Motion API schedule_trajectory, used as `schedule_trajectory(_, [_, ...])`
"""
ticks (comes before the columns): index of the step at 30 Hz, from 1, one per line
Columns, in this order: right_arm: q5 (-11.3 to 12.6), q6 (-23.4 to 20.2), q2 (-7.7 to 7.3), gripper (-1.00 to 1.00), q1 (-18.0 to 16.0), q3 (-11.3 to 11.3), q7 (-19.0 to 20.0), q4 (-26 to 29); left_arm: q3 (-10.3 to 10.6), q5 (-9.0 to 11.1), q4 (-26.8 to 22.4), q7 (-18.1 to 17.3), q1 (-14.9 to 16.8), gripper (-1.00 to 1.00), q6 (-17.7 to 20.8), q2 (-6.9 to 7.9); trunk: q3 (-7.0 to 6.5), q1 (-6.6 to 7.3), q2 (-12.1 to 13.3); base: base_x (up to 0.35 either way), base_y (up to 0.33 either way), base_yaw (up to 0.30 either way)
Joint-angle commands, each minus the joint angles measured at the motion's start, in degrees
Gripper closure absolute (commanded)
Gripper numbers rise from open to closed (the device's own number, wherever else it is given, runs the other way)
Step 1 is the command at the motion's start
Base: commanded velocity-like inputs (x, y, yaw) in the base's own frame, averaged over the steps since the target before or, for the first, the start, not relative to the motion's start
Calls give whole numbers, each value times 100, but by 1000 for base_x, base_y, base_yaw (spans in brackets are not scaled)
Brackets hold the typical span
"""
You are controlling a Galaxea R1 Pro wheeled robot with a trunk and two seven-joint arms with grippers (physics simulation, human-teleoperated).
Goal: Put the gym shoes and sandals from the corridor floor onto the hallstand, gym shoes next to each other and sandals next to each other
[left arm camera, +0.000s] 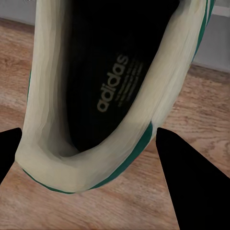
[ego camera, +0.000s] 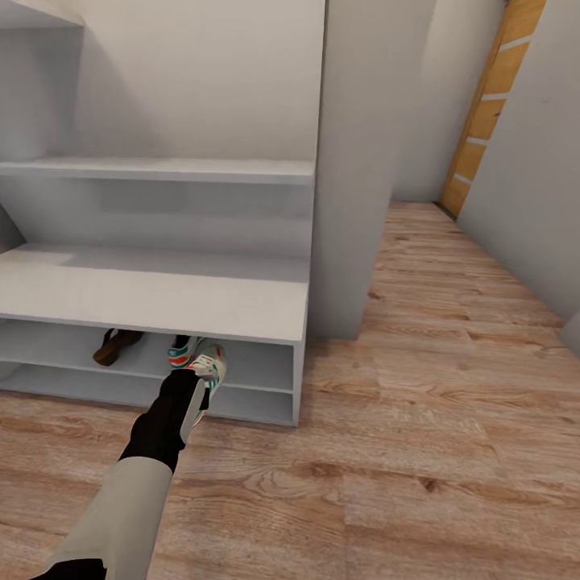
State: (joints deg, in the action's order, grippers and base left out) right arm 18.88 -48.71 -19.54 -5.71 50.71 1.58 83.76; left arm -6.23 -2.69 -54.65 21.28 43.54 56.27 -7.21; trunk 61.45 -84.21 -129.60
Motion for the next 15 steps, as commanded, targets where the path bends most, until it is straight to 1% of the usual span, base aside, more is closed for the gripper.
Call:
schedule_trajectory(1, [19, 1, 1, 100, 0, 0, -17, 0, -1, -3, 2, -7, -3, 100, -5, 0, 0, 0, 0, 1, 0, 0])
schedule_trajectory(4, [19, 0, 0, 100, 0, 0, -17, 0, -1, 2, 0, -9, -10, 100, -32, 0, 0, 0, 0, 0, 0, 0])
schedule_trajectory(5, [19, -1, 1, 100, 0, 1, -17, 0, -1, 4, 30, -4, -13, 100, -205, 0, 0, 0, 0, 0, 0, 0])
schedule_trajectory(9, [19, 1, -1, 100, 0, 0, -17, 0, -1, 7, 258, -6, -13, 100, -396, 0, 0, 0, 0, 0, 0, 0])
schedule_trajectory(15, [19, 0, -2, 100, 0, 1, -17, 0, -1, 14, 366, -7, -12, 100, -437, 0, 0, 0, 0, 0, 0, 0])
